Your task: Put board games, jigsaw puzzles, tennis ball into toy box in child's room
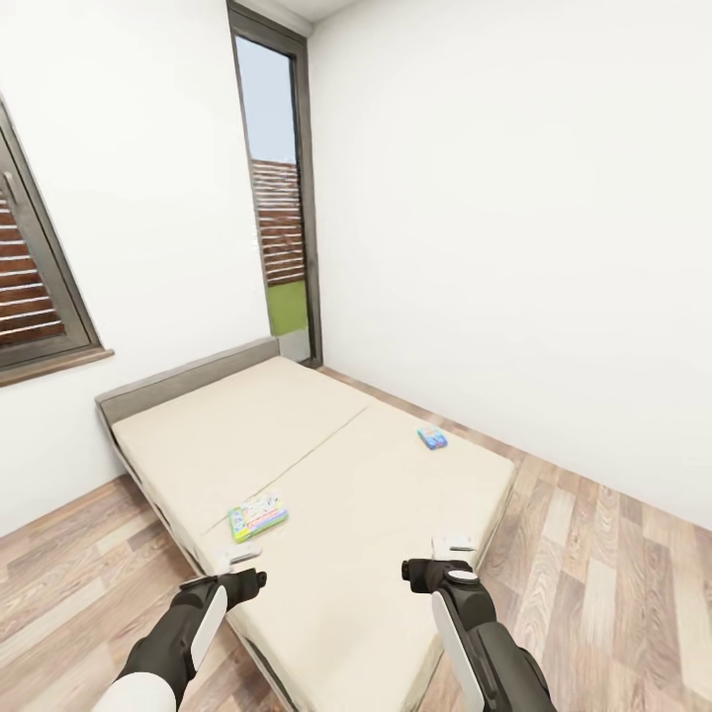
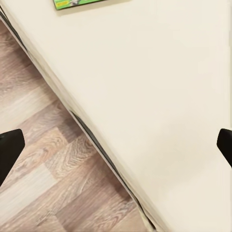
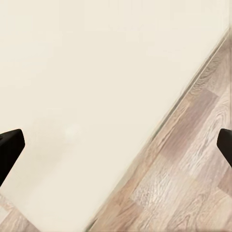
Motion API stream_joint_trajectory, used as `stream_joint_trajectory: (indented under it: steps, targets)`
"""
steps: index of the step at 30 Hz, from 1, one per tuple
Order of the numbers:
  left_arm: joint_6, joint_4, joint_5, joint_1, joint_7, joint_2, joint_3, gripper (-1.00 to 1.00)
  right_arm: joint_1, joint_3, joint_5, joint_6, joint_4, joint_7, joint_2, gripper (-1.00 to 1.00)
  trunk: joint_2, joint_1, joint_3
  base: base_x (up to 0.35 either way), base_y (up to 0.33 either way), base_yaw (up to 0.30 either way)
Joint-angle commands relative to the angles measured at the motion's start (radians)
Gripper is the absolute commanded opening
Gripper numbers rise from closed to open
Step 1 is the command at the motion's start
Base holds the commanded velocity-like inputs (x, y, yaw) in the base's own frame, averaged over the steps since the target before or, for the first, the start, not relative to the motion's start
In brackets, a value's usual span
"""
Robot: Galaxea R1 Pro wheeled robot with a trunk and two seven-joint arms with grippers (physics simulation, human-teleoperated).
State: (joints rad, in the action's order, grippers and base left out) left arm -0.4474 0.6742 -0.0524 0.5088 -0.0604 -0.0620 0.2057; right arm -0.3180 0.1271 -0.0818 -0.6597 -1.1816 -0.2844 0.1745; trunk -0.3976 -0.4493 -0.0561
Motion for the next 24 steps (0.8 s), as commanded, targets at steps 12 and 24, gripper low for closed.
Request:
stream_joint_trajectory:
  steps: [12,24]
  targets:
    - [-0.005,0.002,-0.006,0.001,-0.003,-0.001,0.003,1.0,-0.001,0.002,-0.01,-0.003,0.0,-0.009,0.0,1.0,-0.002,-0.001,-0.003,0.0,0.0,-0.111]
    - [-0.006,0.002,-0.006,0.001,-0.003,-0.001,0.003,1.0,-0.001,0.002,-0.01,-0.003,0.0,-0.009,0.0,1.0,-0.002,-0.001,0.003,0.0,0.029,-0.264]
